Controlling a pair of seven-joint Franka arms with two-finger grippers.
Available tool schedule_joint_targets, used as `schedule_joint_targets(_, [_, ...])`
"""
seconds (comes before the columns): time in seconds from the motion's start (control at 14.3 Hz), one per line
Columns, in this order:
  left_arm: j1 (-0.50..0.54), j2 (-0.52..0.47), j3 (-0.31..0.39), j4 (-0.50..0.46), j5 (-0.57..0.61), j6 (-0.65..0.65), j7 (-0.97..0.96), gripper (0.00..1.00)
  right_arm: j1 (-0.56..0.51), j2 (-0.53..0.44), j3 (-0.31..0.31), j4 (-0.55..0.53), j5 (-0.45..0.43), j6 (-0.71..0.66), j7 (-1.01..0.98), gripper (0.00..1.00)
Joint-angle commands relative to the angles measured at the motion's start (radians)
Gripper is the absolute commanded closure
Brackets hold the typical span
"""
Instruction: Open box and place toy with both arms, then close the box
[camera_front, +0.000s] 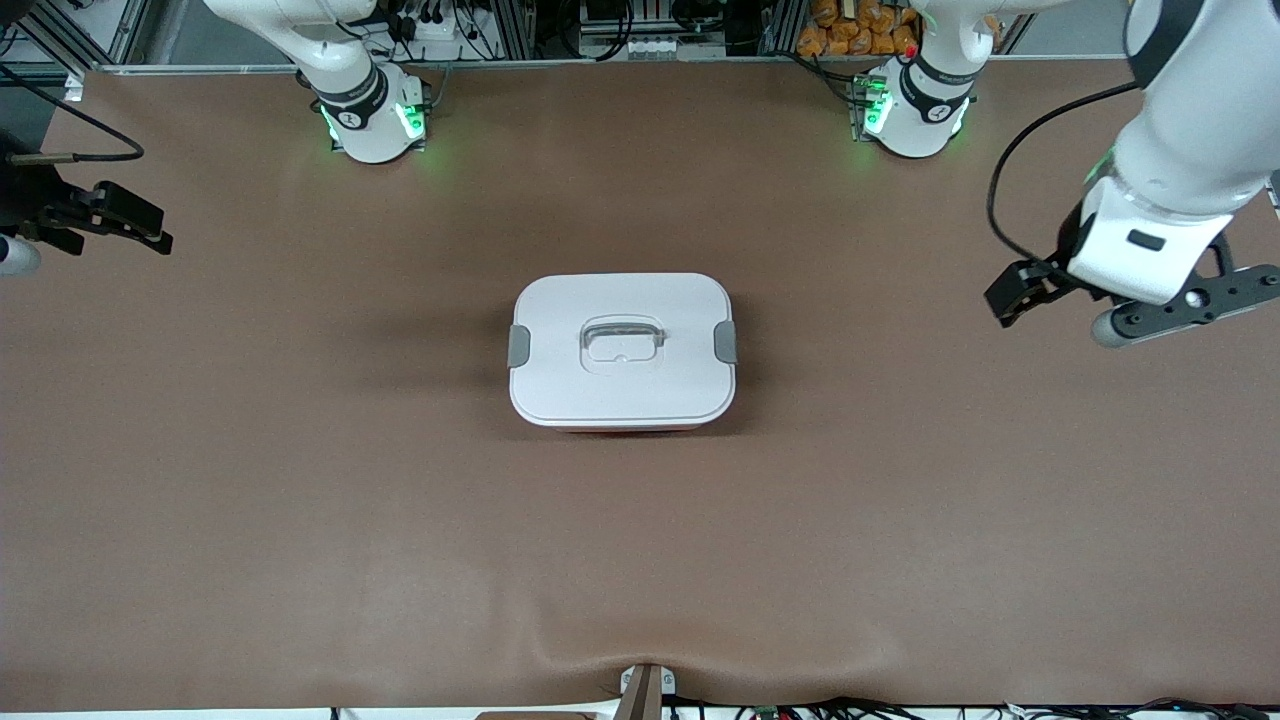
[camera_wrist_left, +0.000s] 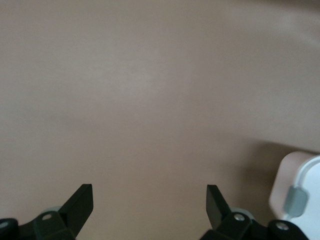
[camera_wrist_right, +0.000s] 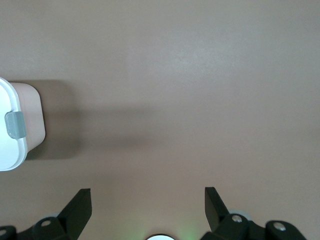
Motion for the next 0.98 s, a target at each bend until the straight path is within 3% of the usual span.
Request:
schedule_joint_targets(0.0, [-0.029, -0.077, 0.072, -0.071, -0.027, -0.010, 0.116, 0.00, 0.001, -0.010, 0.003, 0.000, 0.001, -0.009, 0.017, 0.00])
schedule_joint_targets(0.28, [-0.100, -0.163, 0.232, -0.167, -0.107, -0.008, 0.255, 0.00, 0.001, -0.010, 0.003, 0.000, 0.003, -0.009, 0.017, 0.00])
schedule_joint_targets(0.56, [-0.107, -0.259, 0.275, -0.273, -0.148, -0.005, 0.256, 0.00, 0.001, -0.010, 0.003, -0.001, 0.001, -0.009, 0.017, 0.00])
schedule_joint_targets(0.91, [-0.143, -0.306, 0.329, -0.315, -0.185, -0.005, 0.301, 0.00, -0.001, -0.010, 0.002, -0.001, 0.001, -0.009, 0.017, 0.00])
